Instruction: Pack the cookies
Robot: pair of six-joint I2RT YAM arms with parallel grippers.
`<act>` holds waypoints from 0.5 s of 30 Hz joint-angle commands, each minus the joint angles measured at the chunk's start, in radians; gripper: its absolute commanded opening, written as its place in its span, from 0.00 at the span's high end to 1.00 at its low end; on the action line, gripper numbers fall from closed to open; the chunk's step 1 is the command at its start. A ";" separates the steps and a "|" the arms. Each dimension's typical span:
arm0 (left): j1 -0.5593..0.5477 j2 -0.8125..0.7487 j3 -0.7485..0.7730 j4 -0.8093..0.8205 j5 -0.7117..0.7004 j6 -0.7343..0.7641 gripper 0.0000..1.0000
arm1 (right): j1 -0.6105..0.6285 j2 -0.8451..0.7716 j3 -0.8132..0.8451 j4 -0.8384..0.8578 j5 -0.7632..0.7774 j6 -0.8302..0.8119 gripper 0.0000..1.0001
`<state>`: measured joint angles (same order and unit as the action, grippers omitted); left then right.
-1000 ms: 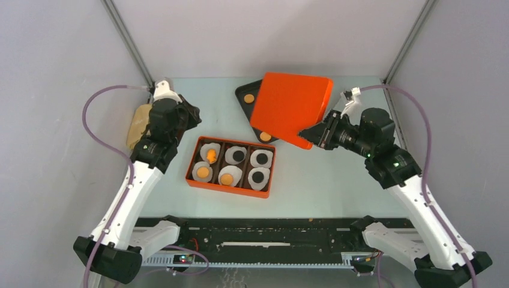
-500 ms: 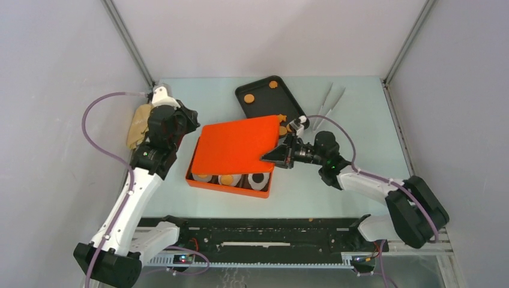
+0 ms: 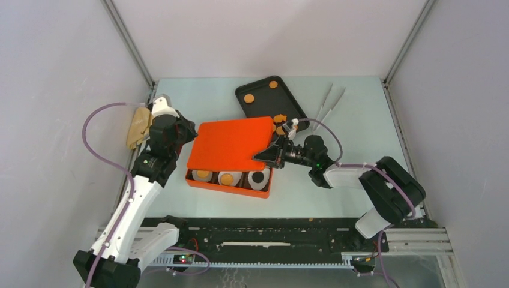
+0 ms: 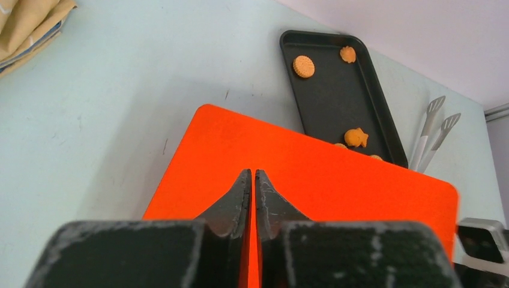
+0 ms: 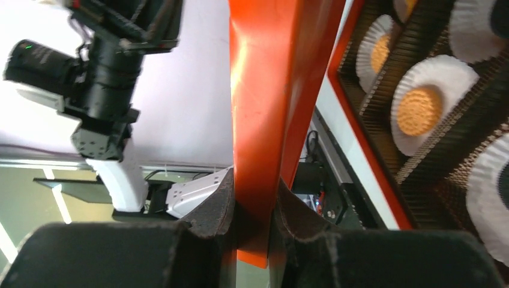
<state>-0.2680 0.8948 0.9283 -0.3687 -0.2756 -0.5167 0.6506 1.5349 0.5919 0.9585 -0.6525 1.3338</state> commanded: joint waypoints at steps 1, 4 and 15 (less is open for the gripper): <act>0.006 -0.007 -0.020 -0.048 0.026 -0.031 0.84 | 0.023 0.072 0.041 0.149 0.022 -0.010 1.00; 0.006 -0.002 -0.041 -0.074 0.004 -0.044 0.78 | 0.043 0.146 0.046 0.216 0.020 0.019 1.00; 0.005 -0.005 -0.067 -0.072 -0.010 -0.041 0.84 | 0.058 0.121 0.039 0.225 0.023 0.048 1.00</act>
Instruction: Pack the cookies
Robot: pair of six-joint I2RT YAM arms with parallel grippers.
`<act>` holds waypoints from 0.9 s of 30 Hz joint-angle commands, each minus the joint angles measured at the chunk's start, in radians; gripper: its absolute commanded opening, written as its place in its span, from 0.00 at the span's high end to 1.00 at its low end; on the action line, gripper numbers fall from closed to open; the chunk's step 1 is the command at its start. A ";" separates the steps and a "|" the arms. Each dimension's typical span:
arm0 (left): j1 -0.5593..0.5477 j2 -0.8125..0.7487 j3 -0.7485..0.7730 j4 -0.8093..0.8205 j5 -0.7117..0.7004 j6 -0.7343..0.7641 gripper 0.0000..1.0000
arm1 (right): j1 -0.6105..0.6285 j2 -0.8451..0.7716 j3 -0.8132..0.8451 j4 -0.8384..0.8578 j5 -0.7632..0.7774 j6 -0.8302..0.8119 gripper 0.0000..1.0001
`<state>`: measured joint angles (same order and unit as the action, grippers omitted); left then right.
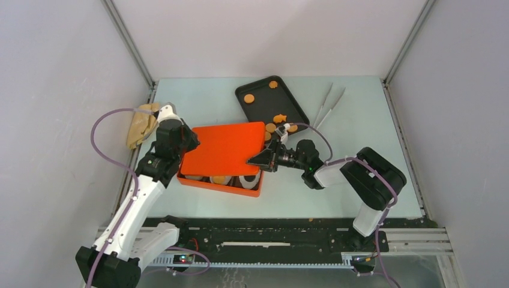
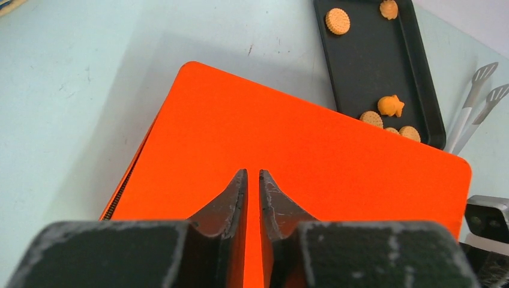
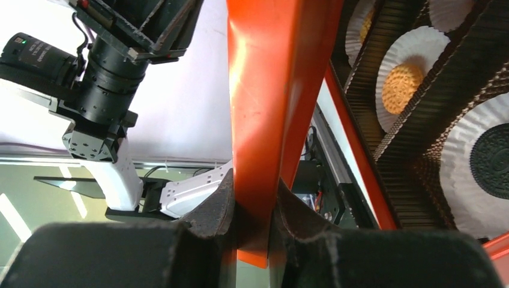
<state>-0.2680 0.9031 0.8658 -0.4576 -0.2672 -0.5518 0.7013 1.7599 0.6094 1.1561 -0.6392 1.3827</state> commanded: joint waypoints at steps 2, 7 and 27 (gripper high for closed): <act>0.006 -0.015 0.000 0.017 -0.013 -0.005 0.92 | 0.004 -0.195 0.026 -0.070 0.024 -0.036 1.00; 0.006 -0.008 0.010 0.016 -0.015 -0.004 1.00 | -0.004 -0.369 0.060 -0.282 0.046 -0.105 1.00; 0.006 -0.030 -0.016 -0.007 -0.060 0.001 1.00 | 0.066 0.047 0.173 -0.123 0.054 -0.057 1.00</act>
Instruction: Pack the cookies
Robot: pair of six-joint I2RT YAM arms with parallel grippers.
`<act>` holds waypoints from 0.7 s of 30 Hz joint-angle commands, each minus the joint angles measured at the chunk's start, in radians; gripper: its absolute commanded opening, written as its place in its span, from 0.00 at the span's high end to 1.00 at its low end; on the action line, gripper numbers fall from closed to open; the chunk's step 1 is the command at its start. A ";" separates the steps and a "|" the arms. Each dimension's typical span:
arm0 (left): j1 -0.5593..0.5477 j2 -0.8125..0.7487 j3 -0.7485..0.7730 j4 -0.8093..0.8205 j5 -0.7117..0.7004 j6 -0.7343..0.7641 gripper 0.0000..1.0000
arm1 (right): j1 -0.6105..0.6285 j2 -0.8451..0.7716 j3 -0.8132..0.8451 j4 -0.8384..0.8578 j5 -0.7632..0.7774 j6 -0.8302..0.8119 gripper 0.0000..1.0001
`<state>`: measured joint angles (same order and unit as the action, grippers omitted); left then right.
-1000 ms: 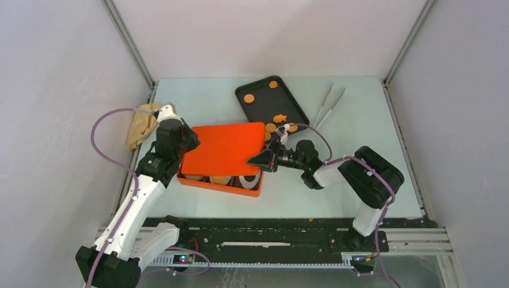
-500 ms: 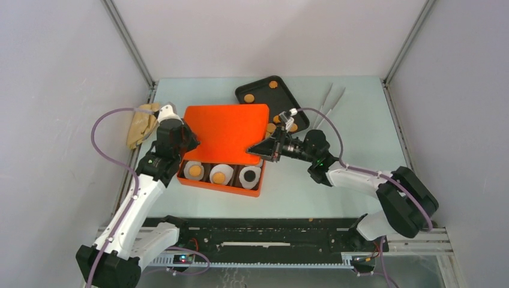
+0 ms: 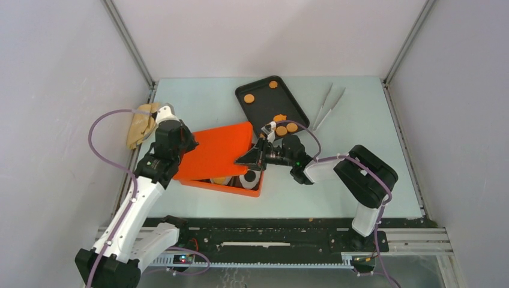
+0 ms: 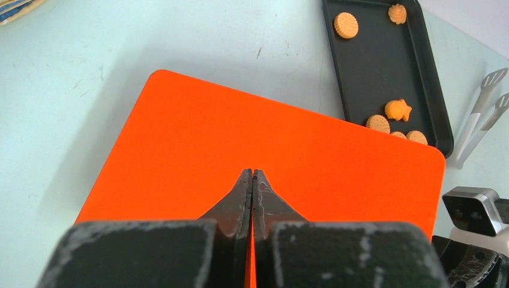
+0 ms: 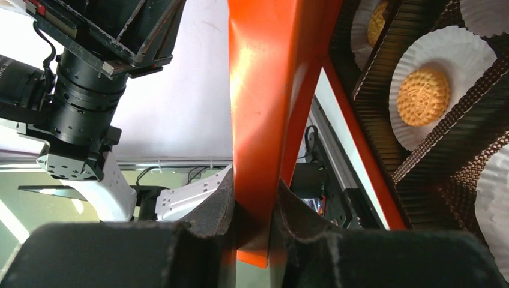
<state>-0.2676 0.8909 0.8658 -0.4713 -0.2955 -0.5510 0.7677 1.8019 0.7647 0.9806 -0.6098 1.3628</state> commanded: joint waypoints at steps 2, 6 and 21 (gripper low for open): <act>0.005 -0.017 -0.021 0.006 -0.037 -0.001 1.00 | -0.006 0.003 -0.006 0.050 0.025 -0.042 1.00; 0.005 -0.004 -0.025 0.014 -0.038 -0.003 1.00 | -0.031 -0.028 -0.082 0.041 0.016 -0.041 1.00; 0.005 0.149 -0.138 0.205 -0.020 -0.046 1.00 | -0.137 -0.178 -0.320 -0.131 -0.039 -0.132 1.00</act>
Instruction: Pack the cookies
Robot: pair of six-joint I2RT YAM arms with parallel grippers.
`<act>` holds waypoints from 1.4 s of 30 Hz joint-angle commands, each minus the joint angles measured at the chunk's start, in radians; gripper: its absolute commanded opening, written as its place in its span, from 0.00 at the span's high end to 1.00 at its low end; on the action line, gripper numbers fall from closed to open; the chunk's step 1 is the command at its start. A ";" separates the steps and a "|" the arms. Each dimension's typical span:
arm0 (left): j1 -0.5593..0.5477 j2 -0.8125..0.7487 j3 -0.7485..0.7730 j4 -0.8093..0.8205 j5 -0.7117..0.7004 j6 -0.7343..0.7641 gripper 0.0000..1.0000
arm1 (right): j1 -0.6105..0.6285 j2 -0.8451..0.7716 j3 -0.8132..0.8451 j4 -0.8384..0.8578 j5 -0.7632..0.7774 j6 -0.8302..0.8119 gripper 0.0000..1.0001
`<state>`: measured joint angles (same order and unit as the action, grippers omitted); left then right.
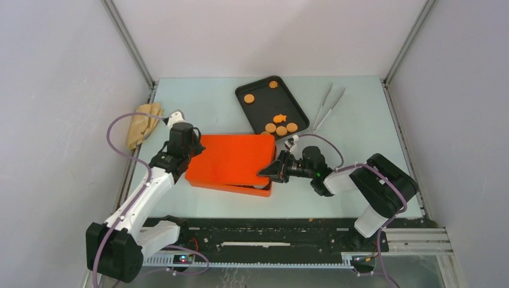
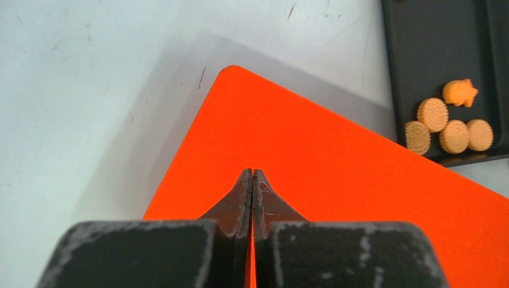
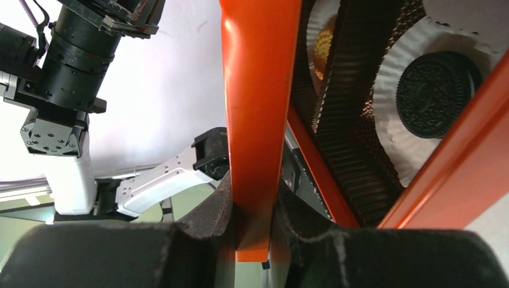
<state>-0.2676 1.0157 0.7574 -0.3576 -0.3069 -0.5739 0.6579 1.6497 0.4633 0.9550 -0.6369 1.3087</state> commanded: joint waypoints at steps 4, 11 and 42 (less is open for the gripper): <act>0.005 0.064 -0.055 0.109 -0.002 -0.020 1.00 | -0.069 -0.009 -0.042 -0.128 -0.051 -0.098 1.00; 0.005 0.076 -0.105 0.152 0.071 -0.030 1.00 | -0.120 -0.008 -0.066 -0.208 -0.080 -0.139 1.00; 0.004 0.332 -0.232 0.502 0.434 -0.149 1.00 | -0.193 -0.522 -0.051 -1.089 0.280 -0.244 0.32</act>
<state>-0.2661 1.2949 0.5491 0.1505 0.0853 -0.7128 0.4835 1.1938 0.4225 0.1356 -0.4835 1.1088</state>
